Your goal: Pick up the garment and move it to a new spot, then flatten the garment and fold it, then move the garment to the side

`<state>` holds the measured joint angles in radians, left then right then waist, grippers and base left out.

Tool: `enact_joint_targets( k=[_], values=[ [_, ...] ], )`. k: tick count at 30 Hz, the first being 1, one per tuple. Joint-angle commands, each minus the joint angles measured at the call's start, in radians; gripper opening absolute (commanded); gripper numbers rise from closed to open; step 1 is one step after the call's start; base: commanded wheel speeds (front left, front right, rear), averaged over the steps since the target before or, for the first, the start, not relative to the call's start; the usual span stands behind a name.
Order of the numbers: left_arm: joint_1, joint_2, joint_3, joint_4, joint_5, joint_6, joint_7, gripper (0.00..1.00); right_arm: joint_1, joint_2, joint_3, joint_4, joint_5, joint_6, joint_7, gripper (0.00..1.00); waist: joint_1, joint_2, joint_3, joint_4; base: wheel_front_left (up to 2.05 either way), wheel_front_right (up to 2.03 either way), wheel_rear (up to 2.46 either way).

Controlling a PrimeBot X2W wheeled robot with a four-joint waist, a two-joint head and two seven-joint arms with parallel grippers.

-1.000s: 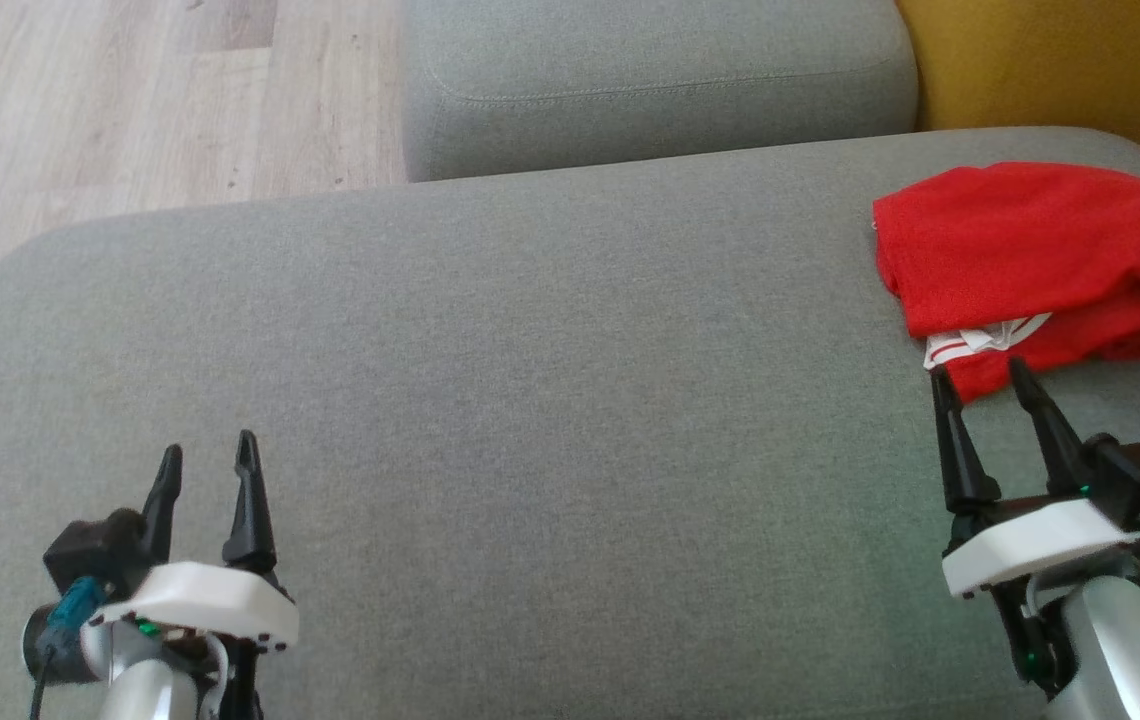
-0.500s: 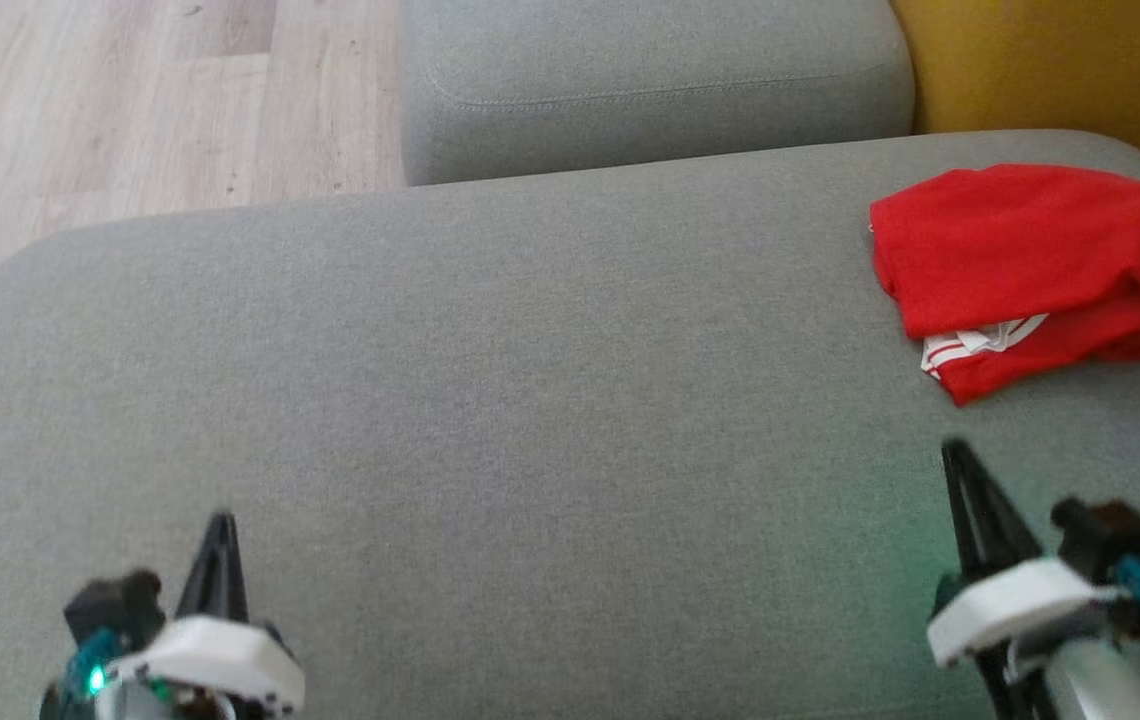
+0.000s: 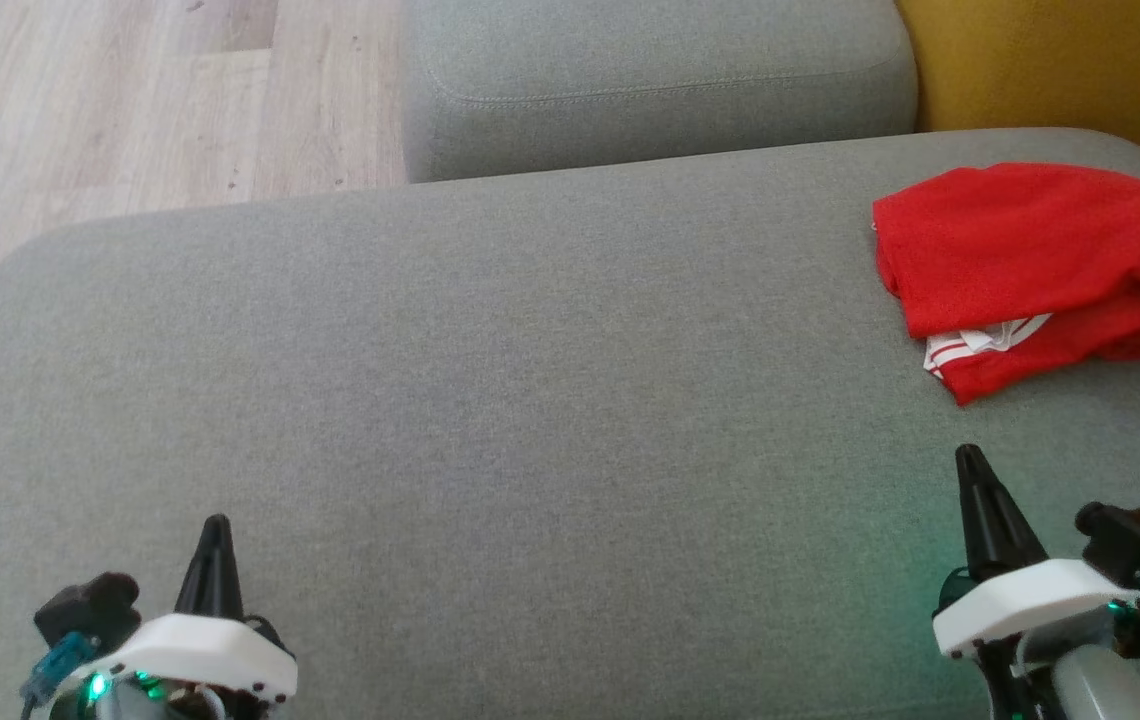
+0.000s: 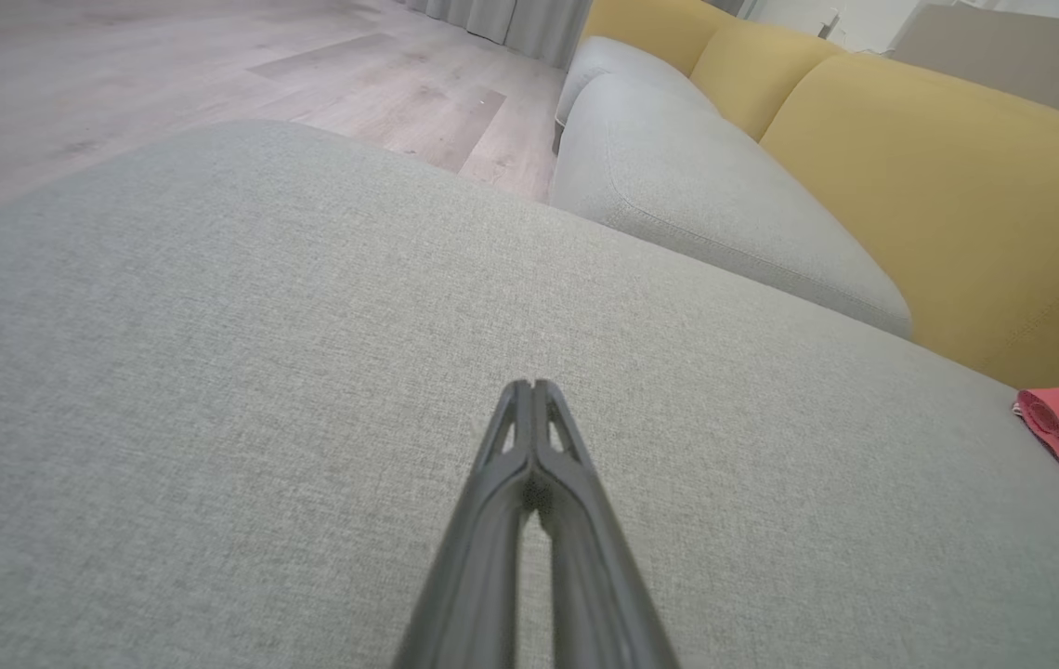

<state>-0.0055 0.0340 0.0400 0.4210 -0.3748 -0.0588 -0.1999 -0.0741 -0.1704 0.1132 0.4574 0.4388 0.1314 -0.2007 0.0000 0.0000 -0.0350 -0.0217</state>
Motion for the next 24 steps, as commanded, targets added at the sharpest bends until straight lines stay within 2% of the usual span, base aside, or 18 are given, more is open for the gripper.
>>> enact_joint_targets(
  k=[1, 24],
  values=[
    [-0.050, 0.011, 0.009, -0.039, -0.025, -0.005, 0.006, 0.00, -0.053, -0.006, -0.014, -0.041, 0.027, 0.000, 0.005, 0.00, 0.0000, 0.0000, 0.000, 0.000, 0.00, 0.00, 0.00],
    [-0.060, 0.012, 0.022, -0.069, -0.283, -0.019, 0.070, 0.00, -0.049, 0.021, -0.059, -0.078, 0.271, 0.000, 0.070, 0.00, 0.0000, 0.0000, 0.008, 0.005, 0.00, 0.00, 0.00]
  ],
)
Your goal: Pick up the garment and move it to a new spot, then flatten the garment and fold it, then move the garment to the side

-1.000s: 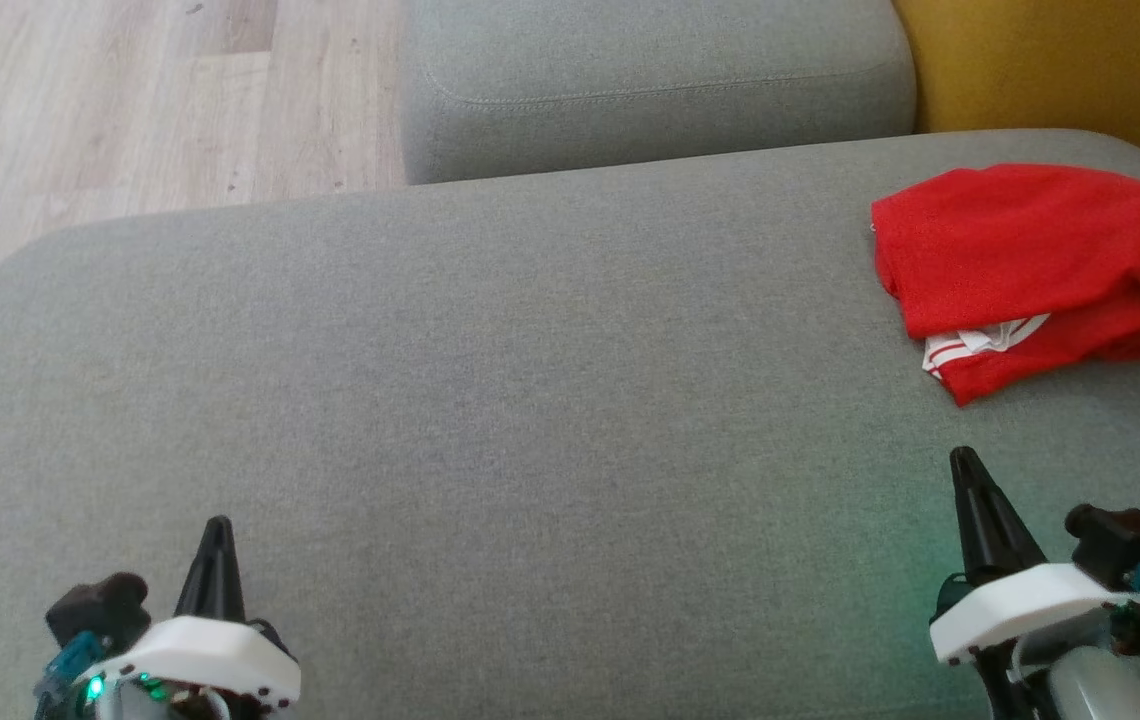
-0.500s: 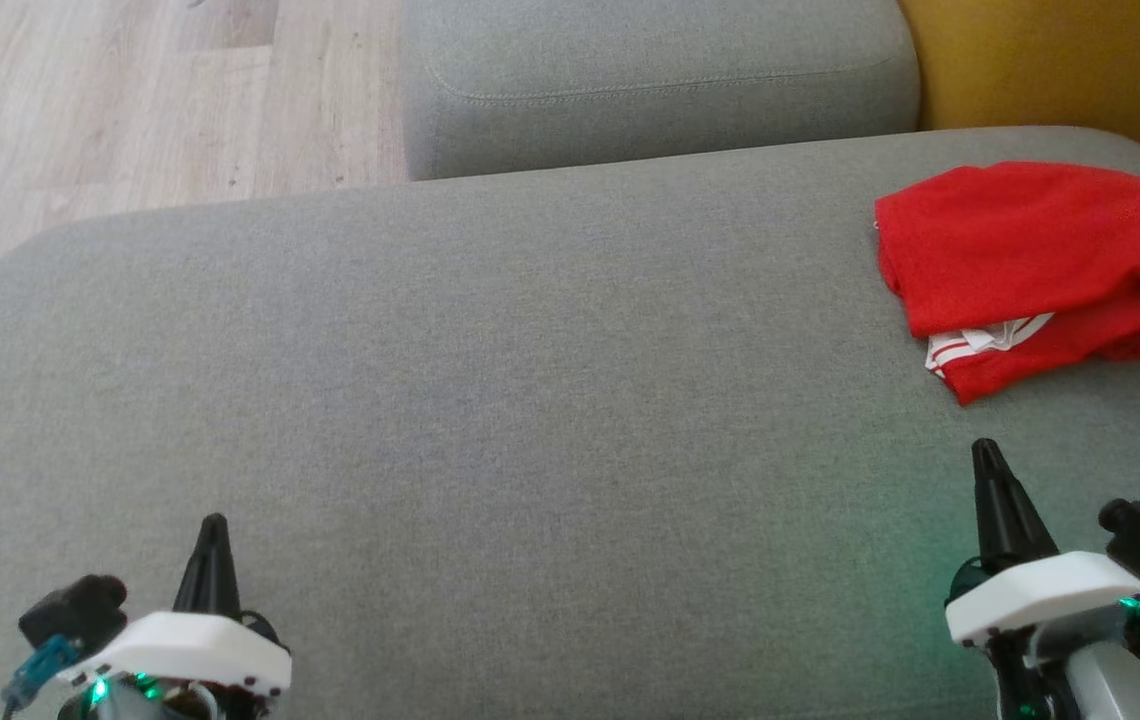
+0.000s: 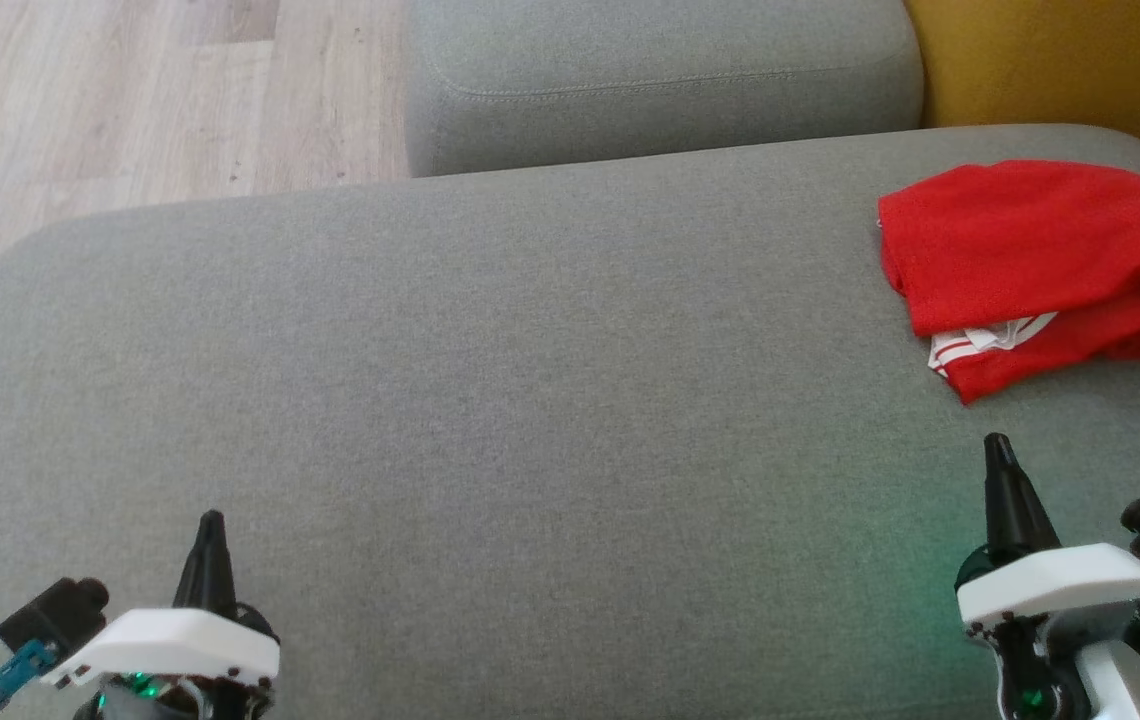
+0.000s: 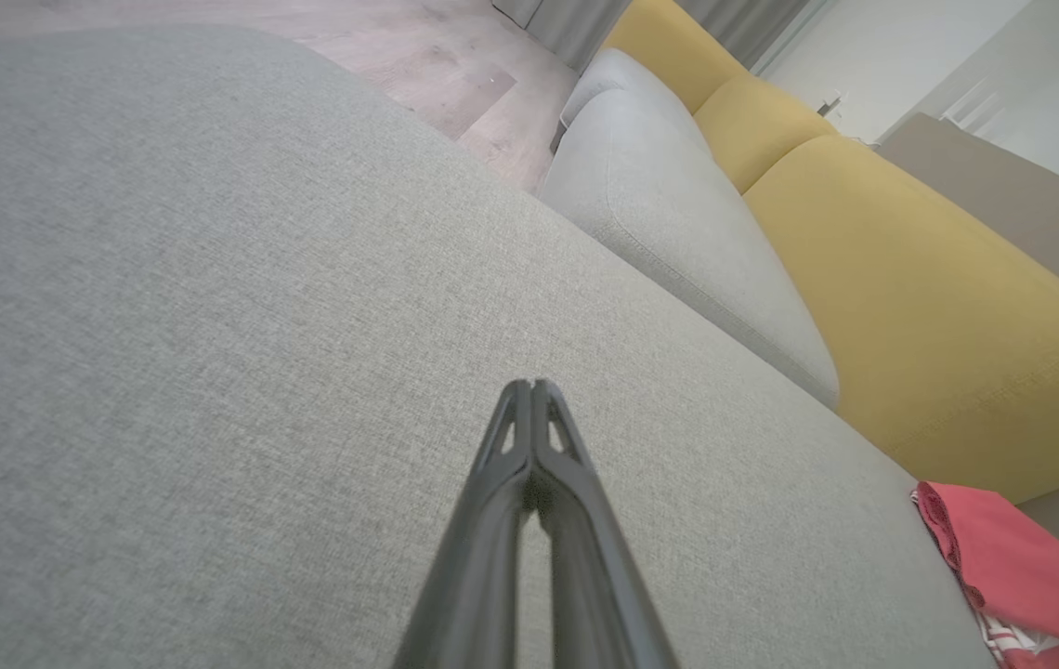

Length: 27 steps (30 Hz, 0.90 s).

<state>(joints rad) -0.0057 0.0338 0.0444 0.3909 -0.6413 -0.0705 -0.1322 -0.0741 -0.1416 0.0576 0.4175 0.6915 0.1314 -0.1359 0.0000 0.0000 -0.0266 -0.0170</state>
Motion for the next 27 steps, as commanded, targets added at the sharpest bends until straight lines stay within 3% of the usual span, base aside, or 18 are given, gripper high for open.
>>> enact_joint_targets(
  k=[1, 27],
  values=[
    [-0.061, 0.012, 0.018, -0.040, -0.028, -0.008, 0.005, 0.00, -0.048, -0.007, -0.005, -0.040, 0.029, 0.000, 0.008, 0.00, 0.0000, 0.0000, 0.000, 0.000, 0.00, 0.00, 0.00],
    [-0.073, 0.013, 0.033, -0.072, -0.309, -0.024, 0.077, 0.00, -0.044, 0.023, -0.055, -0.079, 0.294, 0.000, 0.080, 0.00, 0.0000, 0.0000, 0.009, 0.005, 0.00, 0.00, 0.00]
  ],
)
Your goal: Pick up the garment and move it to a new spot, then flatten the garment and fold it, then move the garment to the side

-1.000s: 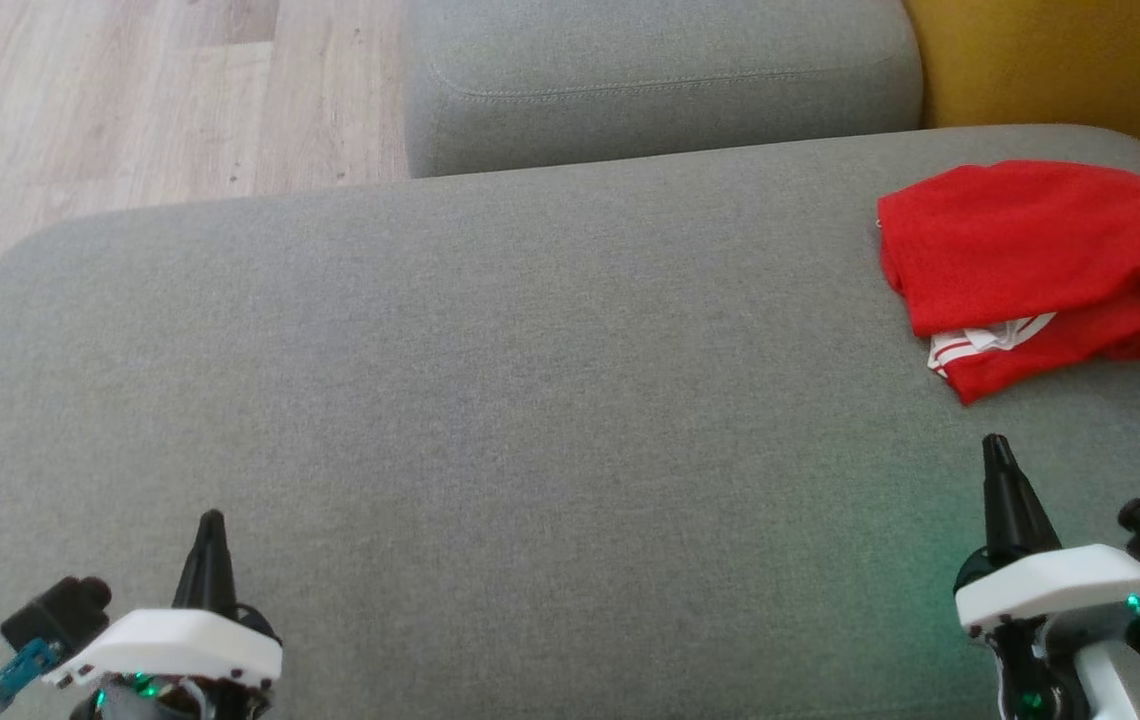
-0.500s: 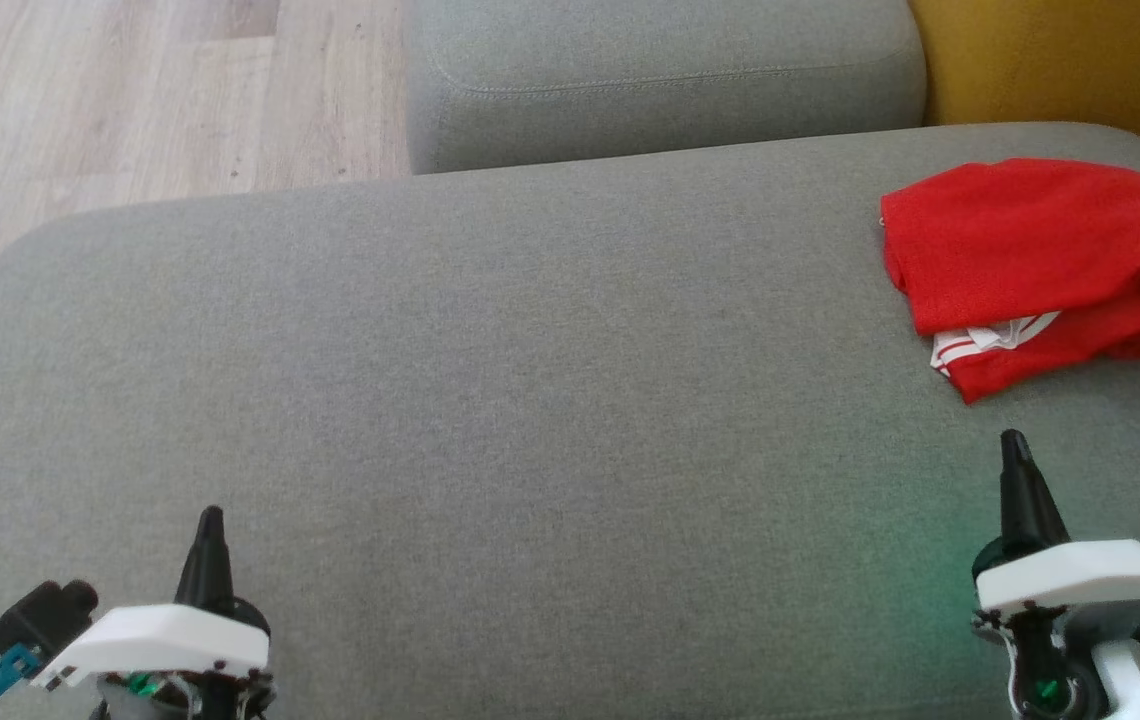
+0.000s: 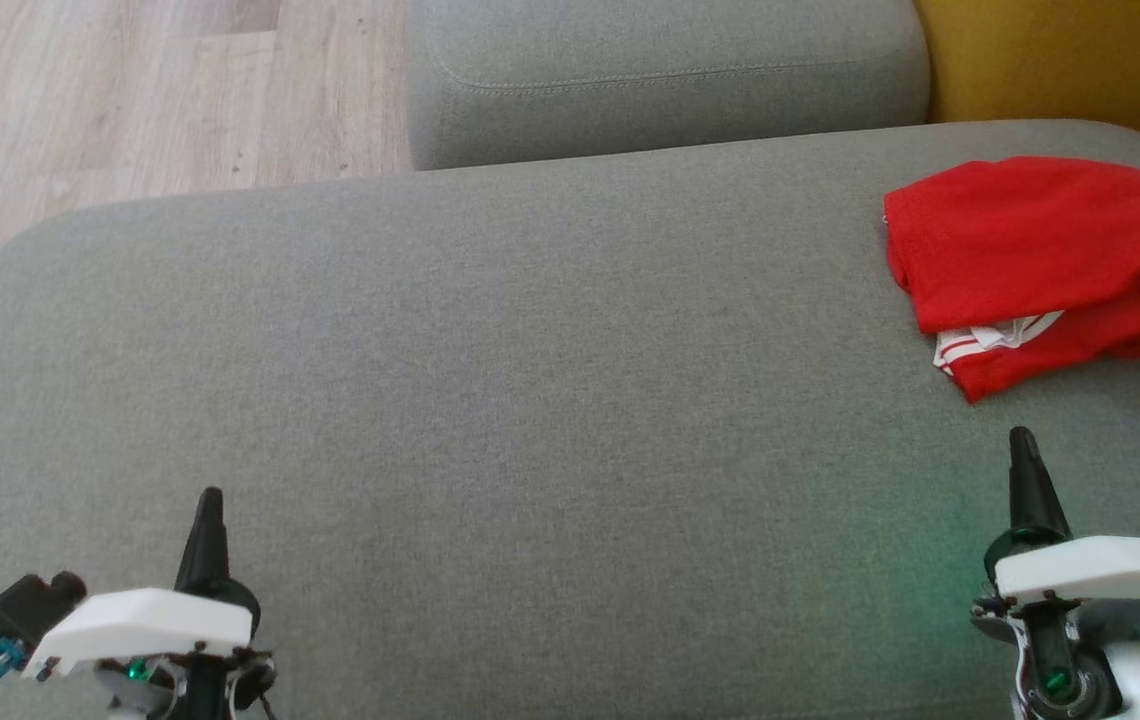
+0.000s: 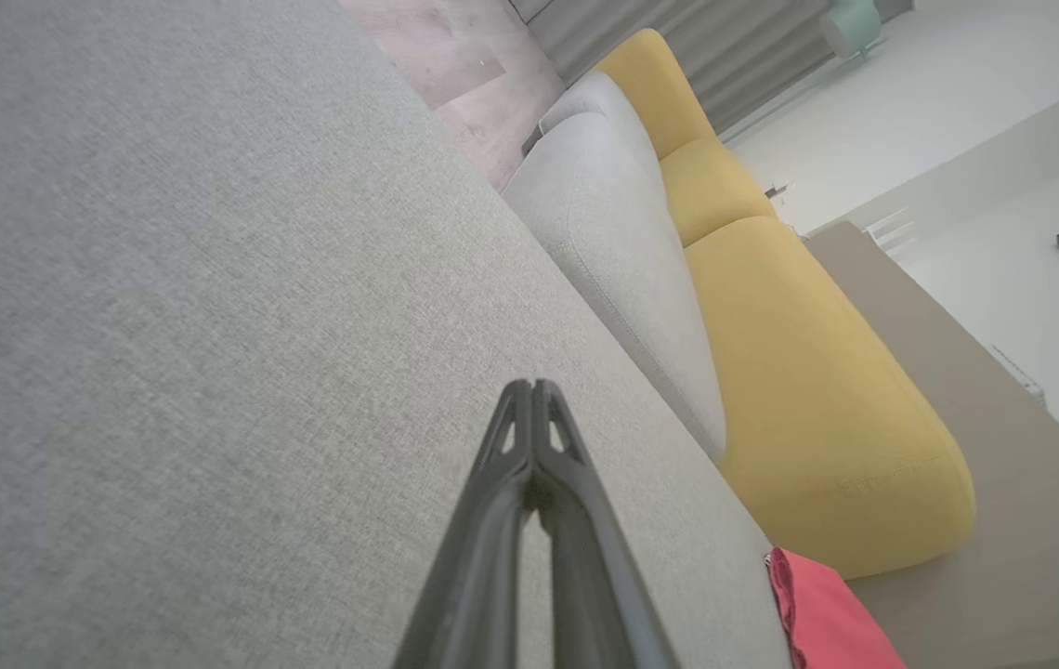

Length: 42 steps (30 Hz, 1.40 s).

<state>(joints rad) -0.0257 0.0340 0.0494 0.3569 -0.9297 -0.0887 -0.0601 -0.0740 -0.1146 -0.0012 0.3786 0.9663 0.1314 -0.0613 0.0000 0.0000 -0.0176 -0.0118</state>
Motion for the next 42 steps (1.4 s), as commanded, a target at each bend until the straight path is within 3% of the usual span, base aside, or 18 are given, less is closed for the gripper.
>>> enact_joint_targets(
  k=[1, 42],
  values=[
    [-0.054, 0.013, 0.029, -0.039, -0.031, -0.006, 0.008, 0.00, -0.044, -0.003, 0.002, -0.042, 0.030, 0.000, 0.009, 0.00, 0.0000, 0.0000, 0.001, 0.000, 0.00, 0.00, 0.00],
    [-0.074, 0.015, 0.054, -0.090, -0.491, -0.032, 0.126, 0.00, -0.037, 0.045, -0.080, -0.107, 0.465, -0.001, 0.127, 0.00, 0.0000, 0.0000, 0.015, 0.008, 0.00, 0.00, 0.00]
  ],
)
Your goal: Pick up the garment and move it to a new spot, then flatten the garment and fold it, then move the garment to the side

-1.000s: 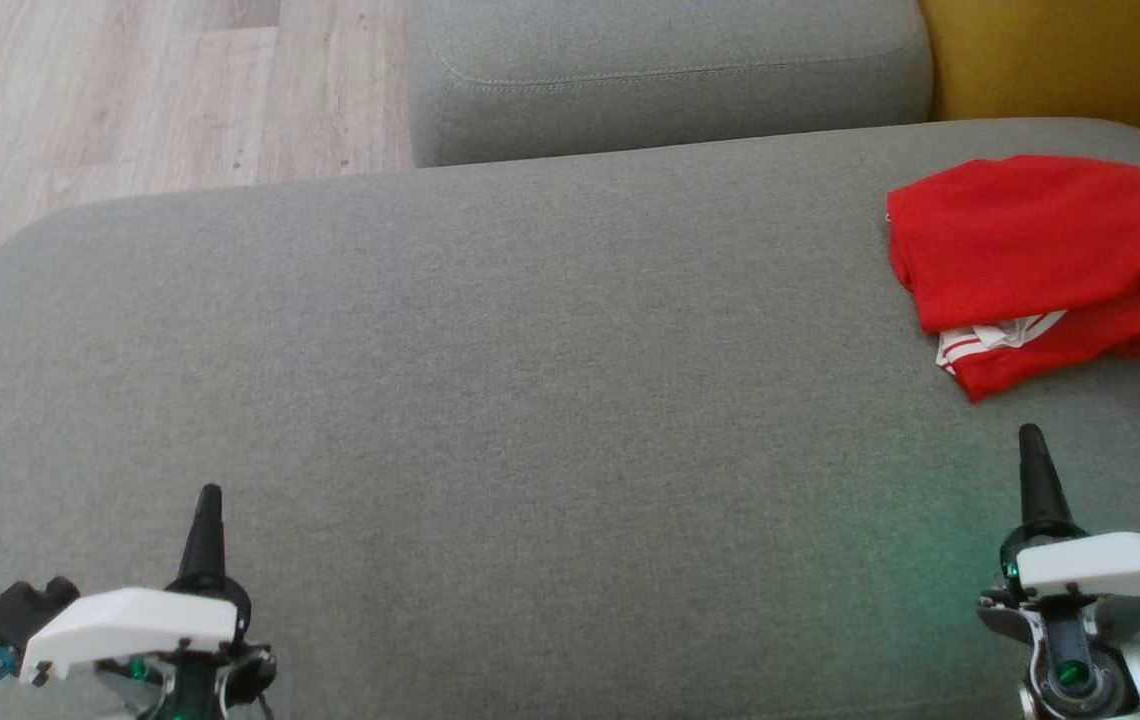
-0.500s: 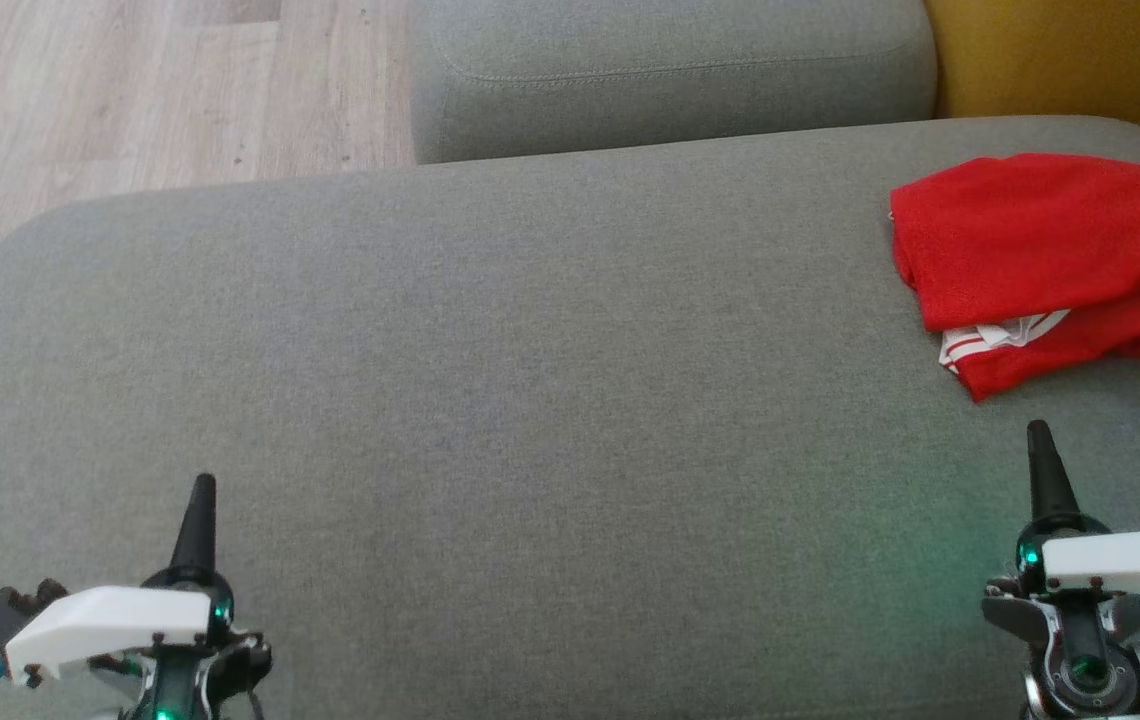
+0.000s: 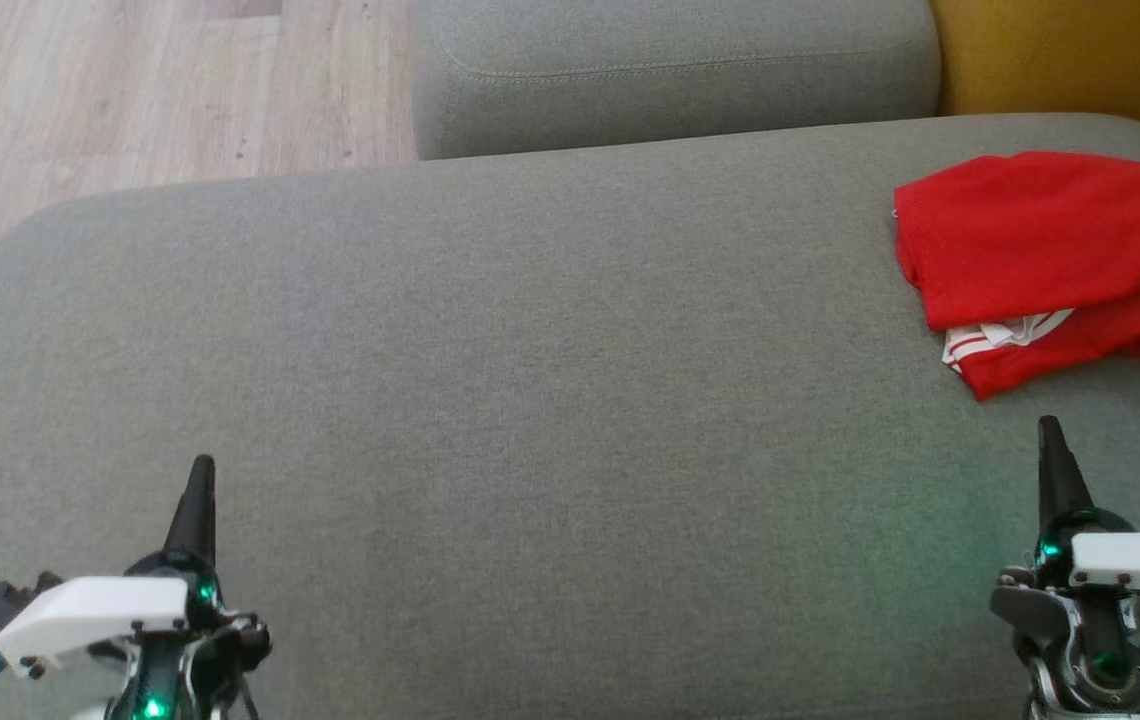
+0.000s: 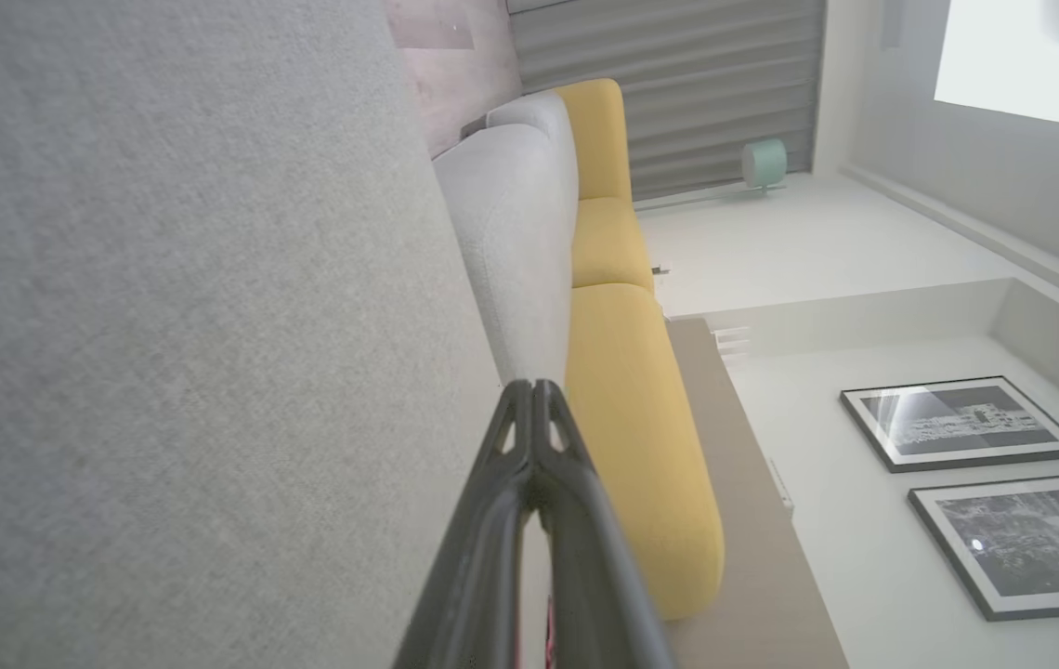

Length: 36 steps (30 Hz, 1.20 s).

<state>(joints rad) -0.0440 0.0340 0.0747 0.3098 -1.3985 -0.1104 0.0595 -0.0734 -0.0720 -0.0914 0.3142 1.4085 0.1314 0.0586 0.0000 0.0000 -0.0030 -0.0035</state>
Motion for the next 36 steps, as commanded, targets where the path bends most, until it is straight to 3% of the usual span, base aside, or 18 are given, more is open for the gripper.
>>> enact_joint_targets(
  k=[1, 17, 36],
  values=[
    [-0.056, 0.015, 0.030, -0.045, -0.034, -0.011, 0.009, 0.00, -0.037, 0.003, 0.008, -0.044, 0.033, -0.001, 0.010, 0.00, 0.0000, 0.0000, 0.001, 0.000, 0.00, 0.00, 0.00],
    [-0.064, 0.016, 0.039, -0.064, -0.210, -0.020, 0.054, 0.00, -0.035, 0.022, -0.023, -0.069, 0.200, -0.001, 0.055, 0.00, 0.0000, 0.0000, 0.006, 0.003, 0.00, 0.00, 0.00],
    [-0.064, 0.016, 0.039, -0.064, -0.210, -0.020, 0.054, 0.00, -0.035, 0.022, -0.023, -0.069, 0.200, -0.001, 0.055, 0.00, 0.0000, 0.0000, 0.006, 0.003, 0.00, 0.00, 0.00]
  ],
)
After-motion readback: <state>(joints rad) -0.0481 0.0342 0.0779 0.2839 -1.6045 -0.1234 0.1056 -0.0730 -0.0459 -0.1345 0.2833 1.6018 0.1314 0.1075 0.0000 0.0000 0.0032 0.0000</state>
